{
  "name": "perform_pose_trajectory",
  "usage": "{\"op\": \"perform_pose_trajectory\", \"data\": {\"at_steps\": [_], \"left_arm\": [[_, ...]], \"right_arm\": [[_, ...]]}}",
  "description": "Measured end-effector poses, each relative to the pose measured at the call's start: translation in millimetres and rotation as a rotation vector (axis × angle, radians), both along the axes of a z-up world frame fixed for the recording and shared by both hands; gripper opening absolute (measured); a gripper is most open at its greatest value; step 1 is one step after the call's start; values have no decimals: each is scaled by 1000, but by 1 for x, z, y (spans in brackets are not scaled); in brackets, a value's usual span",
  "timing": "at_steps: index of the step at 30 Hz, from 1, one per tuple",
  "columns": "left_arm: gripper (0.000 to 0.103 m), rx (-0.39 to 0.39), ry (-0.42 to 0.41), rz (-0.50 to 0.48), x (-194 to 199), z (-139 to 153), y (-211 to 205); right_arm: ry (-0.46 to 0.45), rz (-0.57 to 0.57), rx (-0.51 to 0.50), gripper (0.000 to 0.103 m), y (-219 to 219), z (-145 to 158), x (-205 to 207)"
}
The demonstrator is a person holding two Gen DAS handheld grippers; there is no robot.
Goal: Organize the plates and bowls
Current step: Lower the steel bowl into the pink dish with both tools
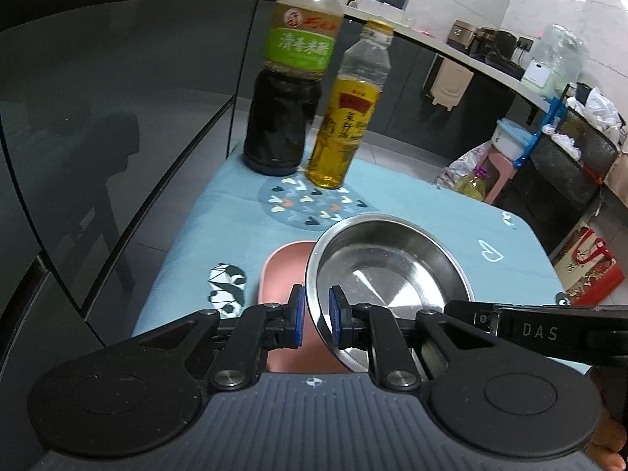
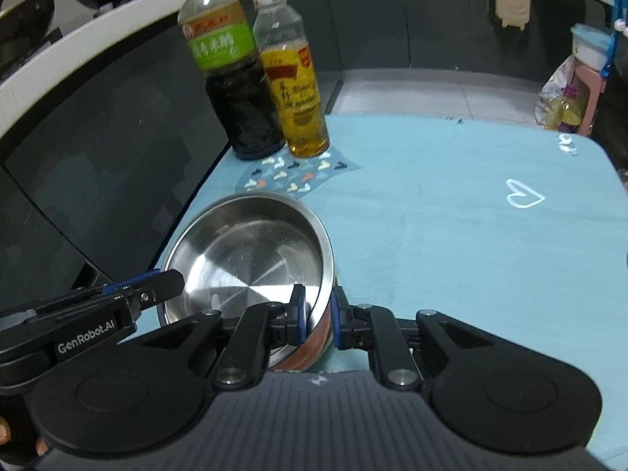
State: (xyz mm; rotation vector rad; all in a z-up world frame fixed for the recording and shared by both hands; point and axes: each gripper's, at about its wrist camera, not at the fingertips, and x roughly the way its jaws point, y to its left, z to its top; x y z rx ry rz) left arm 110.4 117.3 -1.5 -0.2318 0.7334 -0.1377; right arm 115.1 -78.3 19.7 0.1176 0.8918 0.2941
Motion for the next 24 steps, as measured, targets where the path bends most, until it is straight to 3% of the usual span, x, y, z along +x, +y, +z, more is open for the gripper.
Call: {"op": "perform_pose_trajectory", "data": {"at_steps": [12, 20, 24], "left_arm": [[12, 13, 9, -1, 5, -12, 2], [14, 20, 20, 38, 9, -17, 11], [22, 14, 36, 66, 12, -20, 17]], "right_arm": [[36, 50, -53, 0, 18, -14, 5], [52, 26, -20, 0, 5, -12, 8], [75, -12, 9, 20, -5, -16, 12]]}}
